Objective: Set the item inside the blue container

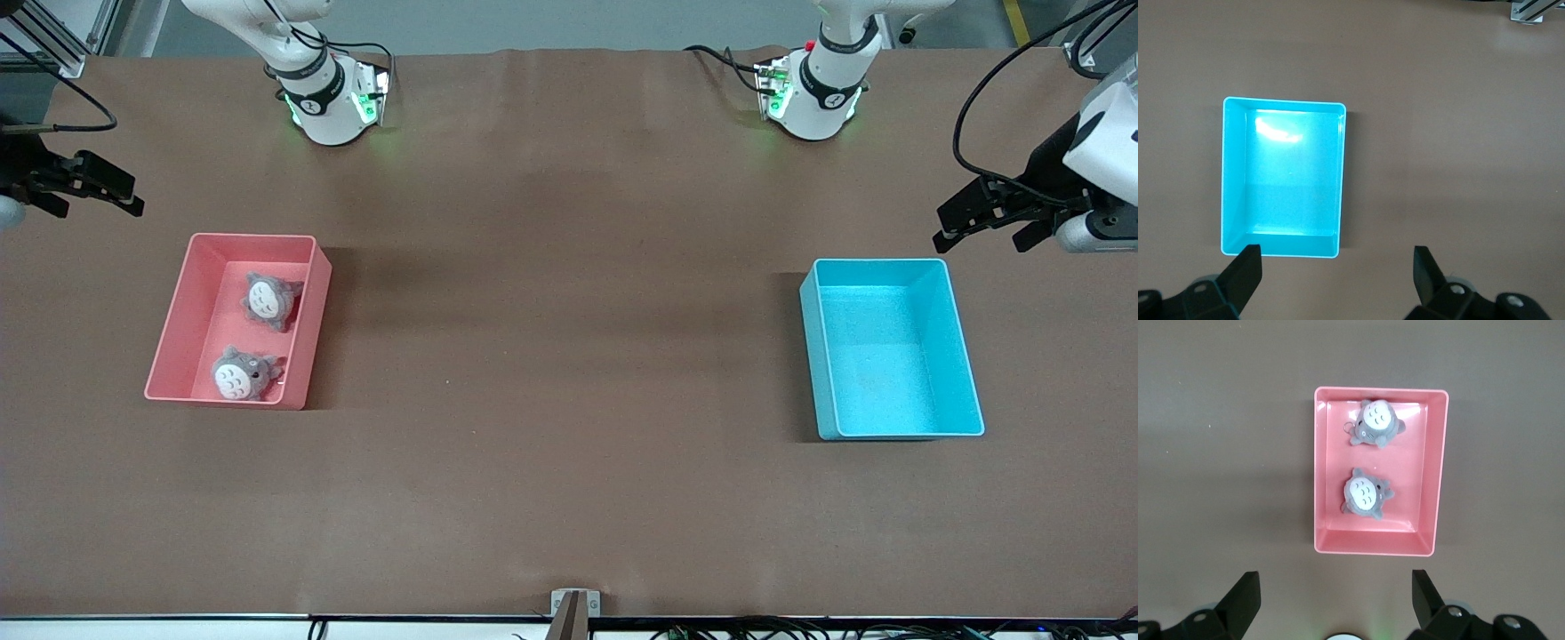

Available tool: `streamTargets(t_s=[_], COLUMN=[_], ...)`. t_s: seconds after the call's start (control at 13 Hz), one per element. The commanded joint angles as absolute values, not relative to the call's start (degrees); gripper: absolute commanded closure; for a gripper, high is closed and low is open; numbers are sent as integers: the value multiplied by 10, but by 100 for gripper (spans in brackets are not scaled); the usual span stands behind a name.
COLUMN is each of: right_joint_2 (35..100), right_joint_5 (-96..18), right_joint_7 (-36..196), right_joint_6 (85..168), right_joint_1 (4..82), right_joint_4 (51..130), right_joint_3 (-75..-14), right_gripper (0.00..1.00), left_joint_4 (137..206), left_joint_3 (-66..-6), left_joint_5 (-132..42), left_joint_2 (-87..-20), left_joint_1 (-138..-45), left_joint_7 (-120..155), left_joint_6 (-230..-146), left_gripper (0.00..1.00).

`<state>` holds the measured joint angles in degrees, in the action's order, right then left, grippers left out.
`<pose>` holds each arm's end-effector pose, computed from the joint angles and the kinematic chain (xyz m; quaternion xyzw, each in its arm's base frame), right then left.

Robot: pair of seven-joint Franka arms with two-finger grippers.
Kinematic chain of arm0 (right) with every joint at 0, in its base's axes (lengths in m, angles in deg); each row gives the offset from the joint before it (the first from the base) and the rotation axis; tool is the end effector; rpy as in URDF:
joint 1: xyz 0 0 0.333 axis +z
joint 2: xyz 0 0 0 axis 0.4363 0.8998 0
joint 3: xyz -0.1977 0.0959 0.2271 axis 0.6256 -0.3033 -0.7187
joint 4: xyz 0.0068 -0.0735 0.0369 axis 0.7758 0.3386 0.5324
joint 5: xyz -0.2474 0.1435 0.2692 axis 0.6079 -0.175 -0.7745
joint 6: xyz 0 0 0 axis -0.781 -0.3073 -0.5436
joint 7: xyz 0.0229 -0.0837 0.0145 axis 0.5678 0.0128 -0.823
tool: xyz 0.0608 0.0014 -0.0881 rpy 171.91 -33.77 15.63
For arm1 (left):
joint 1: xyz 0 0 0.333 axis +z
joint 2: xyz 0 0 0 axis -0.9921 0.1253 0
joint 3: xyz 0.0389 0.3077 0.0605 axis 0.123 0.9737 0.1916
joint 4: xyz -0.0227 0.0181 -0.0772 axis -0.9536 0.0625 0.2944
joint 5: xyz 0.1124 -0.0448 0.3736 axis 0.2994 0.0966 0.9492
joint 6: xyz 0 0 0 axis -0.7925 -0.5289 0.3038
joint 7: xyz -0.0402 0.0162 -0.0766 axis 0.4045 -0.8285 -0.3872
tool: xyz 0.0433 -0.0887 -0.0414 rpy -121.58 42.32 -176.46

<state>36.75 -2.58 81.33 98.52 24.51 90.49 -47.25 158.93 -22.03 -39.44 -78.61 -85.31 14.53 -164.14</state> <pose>0.5062 -0.0362 0.6177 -0.9993 0.0028 0.0354 0.0111 0.5575 -0.0757 0.6501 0.9980 0.0197 0.0445 0.0396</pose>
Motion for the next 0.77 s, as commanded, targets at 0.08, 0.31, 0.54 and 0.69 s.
streamTargets(t_s=[0.08,0.31,0.54,0.69], right_joint_2=[389,419,472,491], right_joint_5=[-30,-27,-25,-25], right_joint_7=[817,813,809,810], right_joint_6=[947,1005,1052,1067], right_joint_1=[225,204,196,195], right_joint_4=[864,859,858,865], right_joint_3=[-473,-473,-473,-473], right_gripper=[0,0,0,0], left_joint_4=[1584,1584,1587,1590], left_joint_3=[-222,-221,-221,-221], left_joint_5=[-404,-404,-403,-402], left_joint_2=[-789,-790,-792,-792], left_joint_1=[-848,-847,-847,-848], left_joint_7=[144,152,152,152], left_joint_6=[-1638,-1638,-1636,-1636], left_gripper=[0,0,0,0])
